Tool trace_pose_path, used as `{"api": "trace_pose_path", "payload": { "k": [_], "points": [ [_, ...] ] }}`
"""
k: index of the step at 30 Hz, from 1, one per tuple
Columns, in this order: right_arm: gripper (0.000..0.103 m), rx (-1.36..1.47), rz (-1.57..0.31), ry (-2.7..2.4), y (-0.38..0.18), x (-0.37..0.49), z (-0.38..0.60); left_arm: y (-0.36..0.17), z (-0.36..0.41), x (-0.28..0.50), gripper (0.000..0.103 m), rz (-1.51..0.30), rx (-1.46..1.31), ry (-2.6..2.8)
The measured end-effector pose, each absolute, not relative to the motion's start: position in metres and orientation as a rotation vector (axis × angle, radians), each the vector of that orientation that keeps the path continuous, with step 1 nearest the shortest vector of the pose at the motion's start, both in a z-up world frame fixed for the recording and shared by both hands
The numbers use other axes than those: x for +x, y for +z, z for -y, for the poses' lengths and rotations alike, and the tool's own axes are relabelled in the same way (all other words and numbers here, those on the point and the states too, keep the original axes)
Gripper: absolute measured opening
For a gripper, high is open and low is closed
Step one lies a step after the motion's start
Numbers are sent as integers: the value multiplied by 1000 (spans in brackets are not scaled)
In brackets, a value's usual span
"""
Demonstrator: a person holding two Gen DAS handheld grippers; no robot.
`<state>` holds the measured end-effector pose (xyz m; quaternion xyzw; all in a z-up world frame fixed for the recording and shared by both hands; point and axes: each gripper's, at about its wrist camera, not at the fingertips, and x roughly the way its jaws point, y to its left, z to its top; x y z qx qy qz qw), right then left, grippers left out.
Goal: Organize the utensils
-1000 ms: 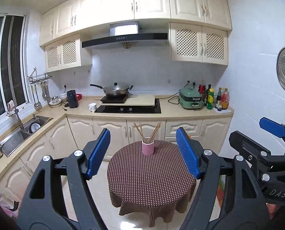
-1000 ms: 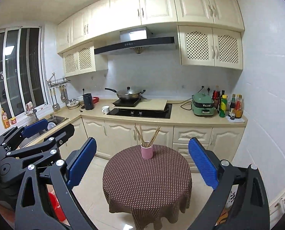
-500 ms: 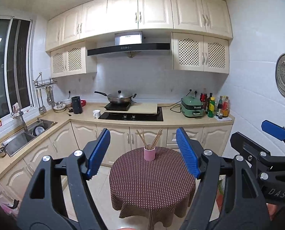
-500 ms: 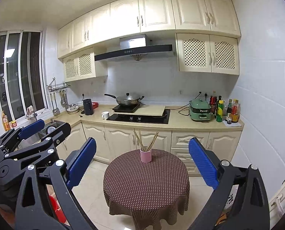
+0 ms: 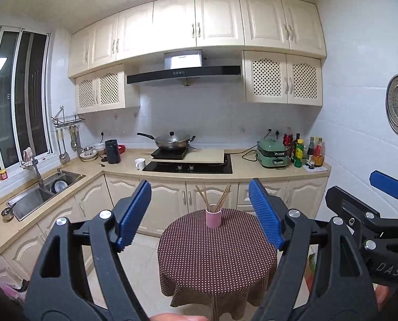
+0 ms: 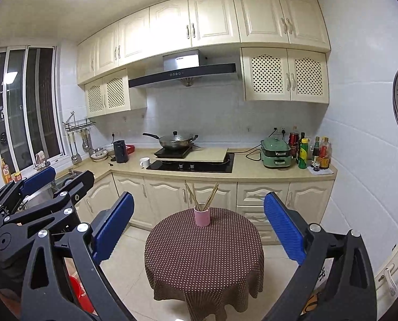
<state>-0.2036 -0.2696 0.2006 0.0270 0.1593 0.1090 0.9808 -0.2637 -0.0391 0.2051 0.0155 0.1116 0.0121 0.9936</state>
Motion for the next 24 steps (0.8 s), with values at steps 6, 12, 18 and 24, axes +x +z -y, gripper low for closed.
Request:
{"api": "trace_pose_path", "payload": {
  "k": [6,12,18,24],
  "points": [
    [94,53,-341,224,201,-204,269,206,37,-265,75,-240,31,12],
    [94,47,-366,221,200,-201,270,205,39,-264,75,-259,34,16],
    [94,55,-377,225,200,-200,271,205,39,-263,75,-267,28,13],
    [94,58,-379,213,200,-200,272,206,41,-261,75,-273,29,13]
  ]
}}
